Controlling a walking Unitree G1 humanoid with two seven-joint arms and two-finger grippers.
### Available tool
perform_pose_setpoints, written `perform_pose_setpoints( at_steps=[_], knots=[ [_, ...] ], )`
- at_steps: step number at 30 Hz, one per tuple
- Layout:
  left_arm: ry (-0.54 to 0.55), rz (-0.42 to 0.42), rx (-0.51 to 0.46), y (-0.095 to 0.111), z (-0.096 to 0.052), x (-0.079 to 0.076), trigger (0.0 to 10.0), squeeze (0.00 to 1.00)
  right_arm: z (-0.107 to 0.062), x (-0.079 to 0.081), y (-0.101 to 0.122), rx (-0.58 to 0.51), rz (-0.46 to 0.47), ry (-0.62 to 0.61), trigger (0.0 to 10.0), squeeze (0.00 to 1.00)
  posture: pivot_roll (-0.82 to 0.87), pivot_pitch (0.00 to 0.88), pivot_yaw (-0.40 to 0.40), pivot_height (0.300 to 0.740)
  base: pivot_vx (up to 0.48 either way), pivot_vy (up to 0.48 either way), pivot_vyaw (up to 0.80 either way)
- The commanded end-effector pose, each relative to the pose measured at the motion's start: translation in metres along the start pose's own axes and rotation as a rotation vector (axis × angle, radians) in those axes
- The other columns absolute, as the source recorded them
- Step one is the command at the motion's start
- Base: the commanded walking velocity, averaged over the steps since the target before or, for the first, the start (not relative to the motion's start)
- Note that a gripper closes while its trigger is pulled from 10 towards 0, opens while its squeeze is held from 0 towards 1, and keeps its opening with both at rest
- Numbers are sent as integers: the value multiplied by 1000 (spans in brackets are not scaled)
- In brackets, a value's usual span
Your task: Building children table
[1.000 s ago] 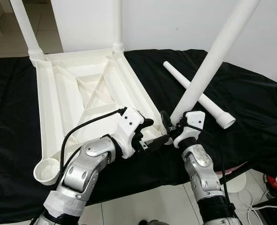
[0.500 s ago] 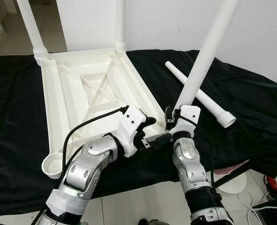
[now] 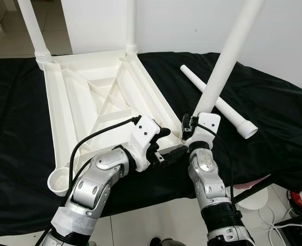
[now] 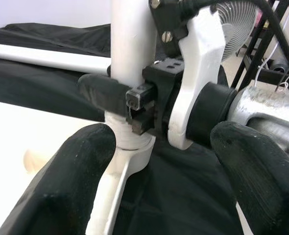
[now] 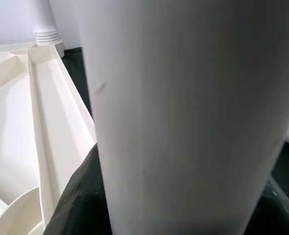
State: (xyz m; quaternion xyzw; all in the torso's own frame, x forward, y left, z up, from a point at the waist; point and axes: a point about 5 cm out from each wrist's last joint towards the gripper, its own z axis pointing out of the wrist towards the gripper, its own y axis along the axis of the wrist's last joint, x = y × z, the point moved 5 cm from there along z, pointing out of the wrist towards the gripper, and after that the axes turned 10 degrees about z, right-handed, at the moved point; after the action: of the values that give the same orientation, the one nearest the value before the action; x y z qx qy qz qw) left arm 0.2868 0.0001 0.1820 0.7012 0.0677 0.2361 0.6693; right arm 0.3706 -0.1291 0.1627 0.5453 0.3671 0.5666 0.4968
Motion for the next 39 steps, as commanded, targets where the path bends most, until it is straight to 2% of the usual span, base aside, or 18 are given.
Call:
perform_pose_setpoints(
  at_steps=[1,3,9,18,21,22,23,24,27,28,29,33,34,35,36,39],
  knots=[
    [54,4,5,1,4,5,10000,0,4,0,23,-62,-17,7,10000,0,53,93,-64,740,0,0,0],
    [51,7,2,2,6,5,10000,0,7,5,46,-119,-11,24,10000,0,48,90,-62,740,0,0,0],
    [49,13,-10,5,9,6,10000,0,8,9,62,-171,-13,42,10000,0,45,89,-61,740,0,0,0],
    [52,20,-38,14,14,8,10000,0,9,7,62,-156,-34,62,10000,0,51,85,-64,740,0,0,0],
    [18,-21,-85,28,19,8,10000,0,16,-13,49,-65,-116,80,10000,0,47,85,-60,740,0,0,0],
    [18,-21,-85,28,19,8,10000,0,16,-13,49,-65,-116,80,10000,0,47,85,-60,740,0,0,0],
    [2,-49,-105,33,20,8,10000,1000,19,-19,44,-31,-134,77,10000,0,42,83,-56,740,0,0,0],
    [2,-49,-105,33,20,8,10000,1000,19,-19,44,-31,-134,77,10000,0,42,83,-56,740,0,0,0],
    [3,-54,-157,52,22,14,10000,1000,23,-22,39,19,-171,113,10000,0,42,77,-54,740,0,0,0],
    [40,-29,-156,56,23,19,10000,1000,23,-18,37,30,-184,145,10000,0,45,73,-55,740,0,0,0],
    [81,-1,-153,58,25,26,10000,1000,23,-15,35,42,-197,176,10000,0,45,73,-55,740,0,0,0],
    [94,-12,-156,60,27,28,10000,1000,22,-11,34,51,-204,199,10000,0,47,69,-55,740,0,0,0],
    [119,-8,-166,63,28,33,10000,682,21,-6,32,64,-207,240,10000,0,48,66,-55,740,0,0,0],
    [127,-35,-177,67,30,37,10000,0,18,2,29,83,-213,295,10000,0,48,60,-55,740,0,0,0],
    [147,-40,-190,73,32,42,10000,0,15,9,26,106,-198,353,10000,0,47,58,-55,740,0,0,0],
    [165,-49,-200,78,35,48,10000,0,11,17,25,124,-176,414,10000,0,47,54,-55,740,0,0,0]
  ],
)
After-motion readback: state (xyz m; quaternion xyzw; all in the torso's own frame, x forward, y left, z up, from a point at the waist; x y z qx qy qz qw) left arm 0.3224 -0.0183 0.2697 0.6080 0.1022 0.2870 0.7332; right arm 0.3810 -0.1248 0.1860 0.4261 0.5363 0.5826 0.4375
